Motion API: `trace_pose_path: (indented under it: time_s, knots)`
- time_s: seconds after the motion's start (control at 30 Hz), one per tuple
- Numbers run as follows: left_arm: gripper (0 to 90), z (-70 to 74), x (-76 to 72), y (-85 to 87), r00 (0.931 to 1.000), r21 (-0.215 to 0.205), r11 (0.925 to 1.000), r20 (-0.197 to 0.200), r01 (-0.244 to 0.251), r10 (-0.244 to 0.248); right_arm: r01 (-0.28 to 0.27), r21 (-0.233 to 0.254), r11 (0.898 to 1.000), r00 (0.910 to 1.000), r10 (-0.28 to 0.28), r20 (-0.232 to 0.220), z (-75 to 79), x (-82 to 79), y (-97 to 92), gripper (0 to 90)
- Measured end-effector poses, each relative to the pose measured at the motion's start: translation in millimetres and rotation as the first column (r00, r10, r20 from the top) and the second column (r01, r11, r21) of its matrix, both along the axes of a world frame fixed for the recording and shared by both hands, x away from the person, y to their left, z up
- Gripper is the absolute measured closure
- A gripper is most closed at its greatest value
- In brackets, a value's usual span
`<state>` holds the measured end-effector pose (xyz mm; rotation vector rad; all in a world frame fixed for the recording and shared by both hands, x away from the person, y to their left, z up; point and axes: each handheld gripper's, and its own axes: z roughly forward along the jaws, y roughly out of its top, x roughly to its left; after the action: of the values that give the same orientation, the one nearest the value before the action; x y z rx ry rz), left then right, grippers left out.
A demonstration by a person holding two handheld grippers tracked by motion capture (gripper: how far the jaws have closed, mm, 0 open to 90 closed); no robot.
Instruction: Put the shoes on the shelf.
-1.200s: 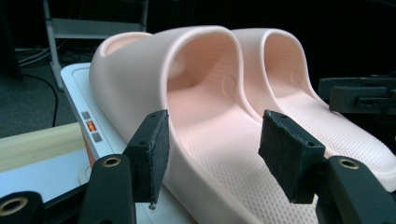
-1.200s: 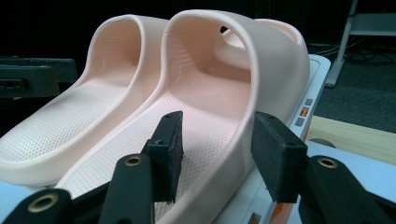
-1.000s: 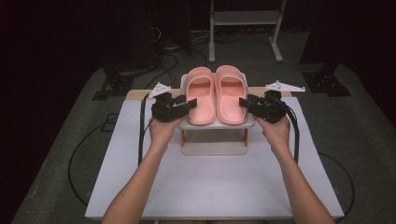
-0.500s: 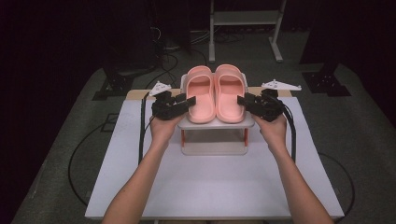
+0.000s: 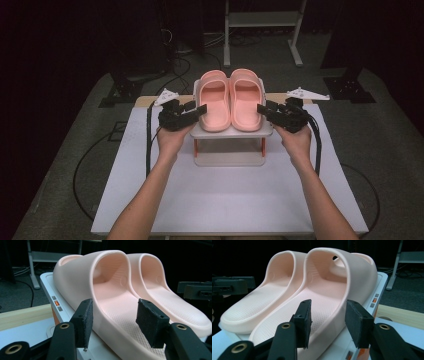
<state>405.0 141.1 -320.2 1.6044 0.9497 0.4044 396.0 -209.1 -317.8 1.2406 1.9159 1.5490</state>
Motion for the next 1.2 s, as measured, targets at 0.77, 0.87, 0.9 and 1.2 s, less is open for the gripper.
trace_pose_path:
  time_s: [0.77,0.87,0.9,1.2]
  knots:
    - [45.1,-7.5,-44.7,21.3,0.9997,-0.023,0.9996,0.018,0.015,-0.014,-0.079,0.012,0.997,0.9968,0.079,0.006,-6.6,-38.6,-10.0,52.9]
    - [45.2,-10.1,-49.5,24.0,0.9996,-0.022,0.9995,0.021,0.021,-0.021,-0.086,0.007,0.996,0.9963,0.086,0.006,-6.9,-41.6,-10.3,52.5]
    - [45.1,-11.6,-52.7,24.8,0.9995,-0.024,0.9995,0.024,0.02,-0.02,-0.092,0.002,0.996,0.9957,0.092,0.008,-7.7,-43.6,-10.9,52.5]
    - [45.1,-16.9,-64.1,26.2,0.9992,-0.017,0.9994,0.029,0.029,-0.028,-0.106,0.013,0.994,0.9944,0.106,0.004,-11.7,-52.8,-15.1,51.6]
